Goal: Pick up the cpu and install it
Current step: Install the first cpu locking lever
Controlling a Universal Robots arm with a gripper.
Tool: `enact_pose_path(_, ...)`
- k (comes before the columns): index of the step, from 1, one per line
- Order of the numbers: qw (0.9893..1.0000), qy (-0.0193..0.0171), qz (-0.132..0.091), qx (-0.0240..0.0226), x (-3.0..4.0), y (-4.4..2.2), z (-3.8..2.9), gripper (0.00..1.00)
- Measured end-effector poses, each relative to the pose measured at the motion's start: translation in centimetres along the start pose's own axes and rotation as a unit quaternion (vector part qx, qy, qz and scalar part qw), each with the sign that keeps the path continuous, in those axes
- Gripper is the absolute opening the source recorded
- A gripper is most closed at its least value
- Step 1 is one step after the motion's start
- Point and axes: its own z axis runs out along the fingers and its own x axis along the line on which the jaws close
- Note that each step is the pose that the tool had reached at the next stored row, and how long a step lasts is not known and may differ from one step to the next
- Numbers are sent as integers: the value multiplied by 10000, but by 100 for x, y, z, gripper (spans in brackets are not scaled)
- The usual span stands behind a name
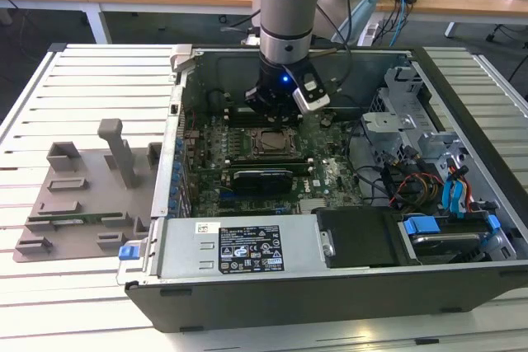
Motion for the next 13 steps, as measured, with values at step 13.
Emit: enact_pose_path(13, 10000, 11, -9, 33, -78, 67, 40, 11)
